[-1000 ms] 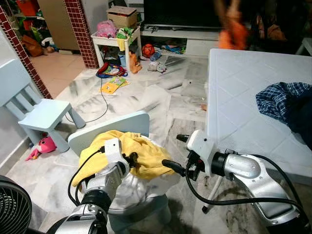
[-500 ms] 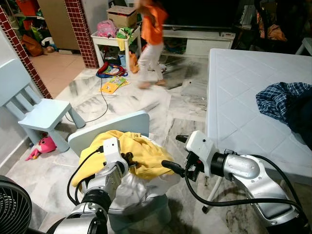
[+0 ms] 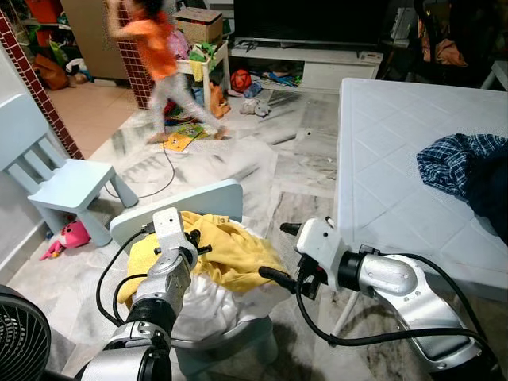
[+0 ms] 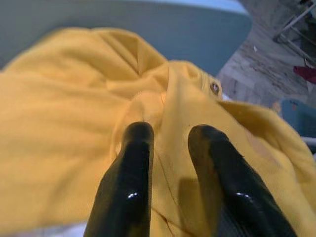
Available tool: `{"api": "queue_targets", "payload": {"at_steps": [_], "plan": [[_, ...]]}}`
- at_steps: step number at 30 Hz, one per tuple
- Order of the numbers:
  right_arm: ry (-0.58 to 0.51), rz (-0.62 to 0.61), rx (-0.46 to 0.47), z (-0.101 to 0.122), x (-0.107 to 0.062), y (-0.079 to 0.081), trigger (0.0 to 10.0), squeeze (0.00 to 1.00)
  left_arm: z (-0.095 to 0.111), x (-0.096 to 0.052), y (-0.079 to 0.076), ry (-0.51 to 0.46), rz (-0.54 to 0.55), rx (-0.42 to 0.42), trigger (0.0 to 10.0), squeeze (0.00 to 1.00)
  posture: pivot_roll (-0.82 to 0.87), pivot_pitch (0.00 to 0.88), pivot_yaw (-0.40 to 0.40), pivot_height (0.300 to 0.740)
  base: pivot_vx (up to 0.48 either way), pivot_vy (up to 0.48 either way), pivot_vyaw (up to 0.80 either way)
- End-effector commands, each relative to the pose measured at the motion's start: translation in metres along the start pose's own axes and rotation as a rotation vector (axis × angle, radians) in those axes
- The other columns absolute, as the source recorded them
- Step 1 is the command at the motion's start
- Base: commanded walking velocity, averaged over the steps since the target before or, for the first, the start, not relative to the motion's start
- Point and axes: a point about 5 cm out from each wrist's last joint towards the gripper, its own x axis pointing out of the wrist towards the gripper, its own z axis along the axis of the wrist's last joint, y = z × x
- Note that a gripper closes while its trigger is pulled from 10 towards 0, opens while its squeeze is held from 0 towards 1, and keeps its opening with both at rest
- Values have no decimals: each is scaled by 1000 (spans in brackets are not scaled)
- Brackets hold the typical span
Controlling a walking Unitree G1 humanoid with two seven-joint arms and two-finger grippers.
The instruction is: Hang hanger
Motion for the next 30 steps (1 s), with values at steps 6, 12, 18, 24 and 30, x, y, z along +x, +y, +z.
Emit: {"api": "queue_targets", "payload": {"at_steps": [6,12,18,24,30], "plan": [[1,-4,-30,2,-3,-1,10000,0,1,3,-5,44,-5,-4,10000,1000,-167,0,26,740,0,0,0],[3,-3,-33,2,-4,2,10000,0,2,4,1,73,14,-49,10000,1000,-175,0,30,740,0,0,0],[9,-2,-36,0,-5,3,10000,0,0,4,2,96,16,-60,10000,1000,-179,0,33,740,0,0,0],[12,-3,-41,0,-4,4,10000,0,-15,2,5,145,-15,-73,0,0,-182,0,39,740,0,0,0],[11,-4,-42,0,-4,6,10000,0,-25,1,7,172,-19,-81,0,0,-182,0,41,740,0,0,0]]}}
